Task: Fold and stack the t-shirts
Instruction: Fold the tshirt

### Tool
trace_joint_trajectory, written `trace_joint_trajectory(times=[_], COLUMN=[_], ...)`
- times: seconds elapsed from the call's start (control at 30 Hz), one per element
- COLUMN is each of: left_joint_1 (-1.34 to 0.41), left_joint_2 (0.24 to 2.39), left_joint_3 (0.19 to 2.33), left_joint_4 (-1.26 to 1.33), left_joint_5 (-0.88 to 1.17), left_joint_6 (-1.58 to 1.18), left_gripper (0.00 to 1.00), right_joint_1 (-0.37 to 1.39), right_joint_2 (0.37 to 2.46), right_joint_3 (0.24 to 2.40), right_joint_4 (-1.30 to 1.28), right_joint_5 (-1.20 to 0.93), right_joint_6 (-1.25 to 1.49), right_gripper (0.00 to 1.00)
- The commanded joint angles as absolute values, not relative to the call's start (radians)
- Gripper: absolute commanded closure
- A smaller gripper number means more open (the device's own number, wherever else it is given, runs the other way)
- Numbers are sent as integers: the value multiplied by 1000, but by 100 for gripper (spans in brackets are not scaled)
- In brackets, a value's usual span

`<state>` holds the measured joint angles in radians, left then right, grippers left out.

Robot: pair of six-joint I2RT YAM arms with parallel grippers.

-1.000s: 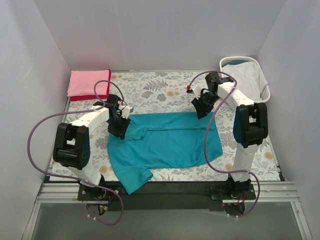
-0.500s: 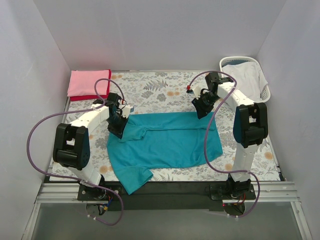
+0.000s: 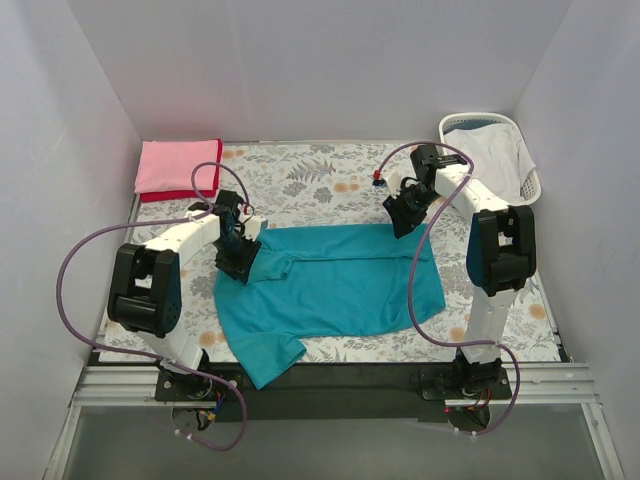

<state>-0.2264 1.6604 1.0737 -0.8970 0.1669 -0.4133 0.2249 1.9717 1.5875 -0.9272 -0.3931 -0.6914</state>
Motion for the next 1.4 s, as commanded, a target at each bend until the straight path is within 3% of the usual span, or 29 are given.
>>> trace_joint_trajectory(times=[0.0,0.13,0.3,0.87,0.93,1.03,1.37], left_joint_1=[-230,-232,-232,-232,-232,-232,-393], left_joint_2=[1667,1660,1638,1664,1669,1629,1664], left_joint_3=[1066,1092,1153,1092,1095,1149,1243], left_joint_4=[-882,-922,-1008,-1085,-1072,-1023,-922], left_joint_5=[163,179,228,315,301,284,295], left_joint_6=[-399,-403,-429,-459,-466,-485,-578], left_gripper=[69,90,100,100,80,69,69], right_joint_1=[232,232,232,232,233,232,233], right_joint_2=[1916,1917,1919,1919,1919,1916,1913], right_joint_3=[1583,1585,1585,1580,1580,1575,1562], right_joint_4=[-951,-951,-951,-953,-953,-951,-953], right_joint_5=[-417,-411,-417,-411,-410,-410,-405], right_joint_6=[-693,-696,-696,-704,-706,-706,-701], right_gripper=[60,60,60,60,60,59,59])
